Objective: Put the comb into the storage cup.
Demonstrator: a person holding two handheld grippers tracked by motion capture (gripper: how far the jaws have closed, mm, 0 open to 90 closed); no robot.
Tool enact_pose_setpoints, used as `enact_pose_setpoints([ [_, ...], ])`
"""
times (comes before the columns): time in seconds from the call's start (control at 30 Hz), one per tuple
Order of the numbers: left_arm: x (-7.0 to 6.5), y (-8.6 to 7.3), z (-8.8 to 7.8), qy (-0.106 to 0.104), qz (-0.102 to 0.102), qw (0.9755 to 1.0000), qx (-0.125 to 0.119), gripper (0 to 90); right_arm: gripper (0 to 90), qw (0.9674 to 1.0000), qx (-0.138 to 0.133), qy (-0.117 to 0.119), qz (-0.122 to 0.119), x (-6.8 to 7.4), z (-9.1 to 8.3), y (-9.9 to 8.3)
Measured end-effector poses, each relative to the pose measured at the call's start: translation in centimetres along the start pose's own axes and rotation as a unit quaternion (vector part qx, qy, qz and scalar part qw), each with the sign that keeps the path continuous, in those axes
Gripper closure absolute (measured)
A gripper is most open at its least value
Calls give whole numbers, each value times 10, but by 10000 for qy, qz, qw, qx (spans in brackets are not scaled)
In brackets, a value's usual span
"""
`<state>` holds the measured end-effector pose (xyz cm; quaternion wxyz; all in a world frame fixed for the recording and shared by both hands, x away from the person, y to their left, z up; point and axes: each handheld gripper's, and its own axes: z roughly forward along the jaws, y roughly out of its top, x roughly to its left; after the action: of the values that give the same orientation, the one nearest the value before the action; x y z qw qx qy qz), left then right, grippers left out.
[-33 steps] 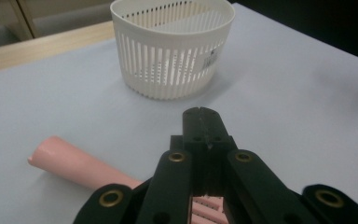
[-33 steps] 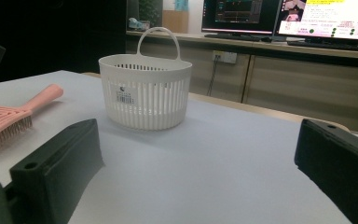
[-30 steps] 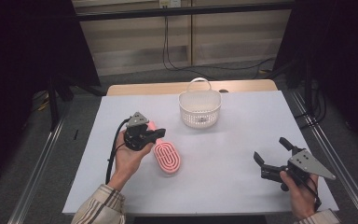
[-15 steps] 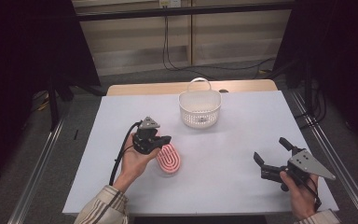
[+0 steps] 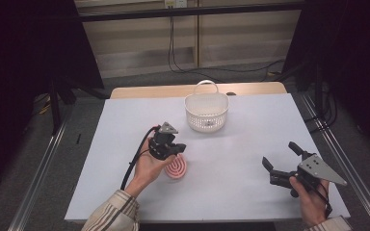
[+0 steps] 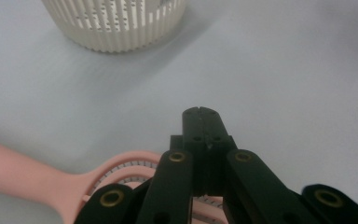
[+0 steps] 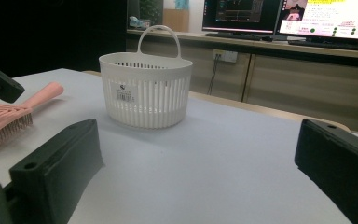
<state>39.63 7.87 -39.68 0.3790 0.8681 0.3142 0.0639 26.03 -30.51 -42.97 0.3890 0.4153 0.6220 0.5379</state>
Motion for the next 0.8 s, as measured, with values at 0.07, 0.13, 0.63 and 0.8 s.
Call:
enact_pose_setpoints([
  [0.07,-1,0,4,13,27,10000,81,900,3,10000,-4,-1,2,0,0,0],
  [0.13,-2,0,7,14,25,9999,154,900,3,10000,1,9,-33,0,0,0],
  [0.63,-12,3,19,-93,102,9990,423,900,3,10000,1,17,-41,0,0,0],
  [0.8,-11,1,22,-82,72,9988,469,900,3,10000,2,24,-38,0,-1,0],
])
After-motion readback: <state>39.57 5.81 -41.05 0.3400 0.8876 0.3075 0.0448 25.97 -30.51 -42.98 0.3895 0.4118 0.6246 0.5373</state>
